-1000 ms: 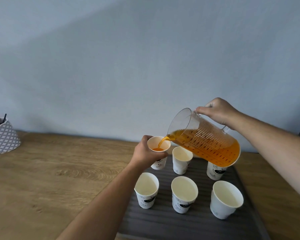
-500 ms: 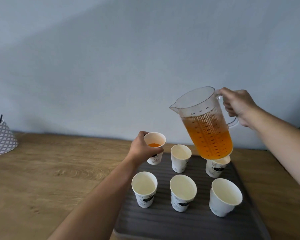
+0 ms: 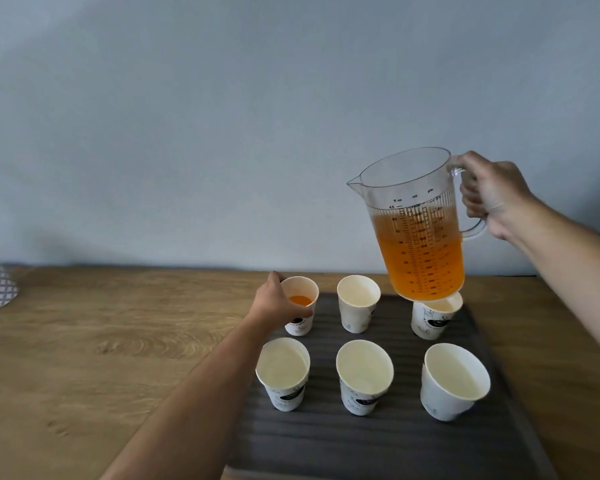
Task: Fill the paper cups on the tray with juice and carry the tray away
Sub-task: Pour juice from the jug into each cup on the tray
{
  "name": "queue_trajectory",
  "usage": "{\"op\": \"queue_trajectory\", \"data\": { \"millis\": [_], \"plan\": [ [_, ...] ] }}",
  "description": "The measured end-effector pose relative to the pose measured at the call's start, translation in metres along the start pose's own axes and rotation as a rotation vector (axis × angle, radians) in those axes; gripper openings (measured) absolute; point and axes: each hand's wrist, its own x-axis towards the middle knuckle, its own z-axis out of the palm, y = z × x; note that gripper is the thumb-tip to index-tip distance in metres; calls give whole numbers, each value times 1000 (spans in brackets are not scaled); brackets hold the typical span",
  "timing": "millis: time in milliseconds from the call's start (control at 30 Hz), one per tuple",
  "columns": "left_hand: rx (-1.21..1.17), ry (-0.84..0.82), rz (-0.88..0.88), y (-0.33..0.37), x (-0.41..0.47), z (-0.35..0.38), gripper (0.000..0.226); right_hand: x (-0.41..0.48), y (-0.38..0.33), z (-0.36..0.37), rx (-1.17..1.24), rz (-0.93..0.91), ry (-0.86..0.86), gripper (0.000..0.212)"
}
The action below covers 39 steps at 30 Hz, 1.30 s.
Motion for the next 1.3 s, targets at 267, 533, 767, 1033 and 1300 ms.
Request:
{"op": "queue_trajectory", "data": {
  "millis": [267,533,767,1033,1300],
  "plan": [
    [-36,-20,-8,-9,1,3,73,-2,6,3,13,21,-3,51],
    [148,-4,191,11,-3,-6,107,-7,-5,-7,3,-6,-2,43],
    [472,-130,381,61,-7,32,107,-14,-13,-33,-53,-16,21,47],
    [626,-143,320,68,8,63,89,-14,-3,-67,-98,4,42,50],
    [195,-32,314,80,-7,52,72,-15,-1,-74,-128,2,33,47]
  ]
}}
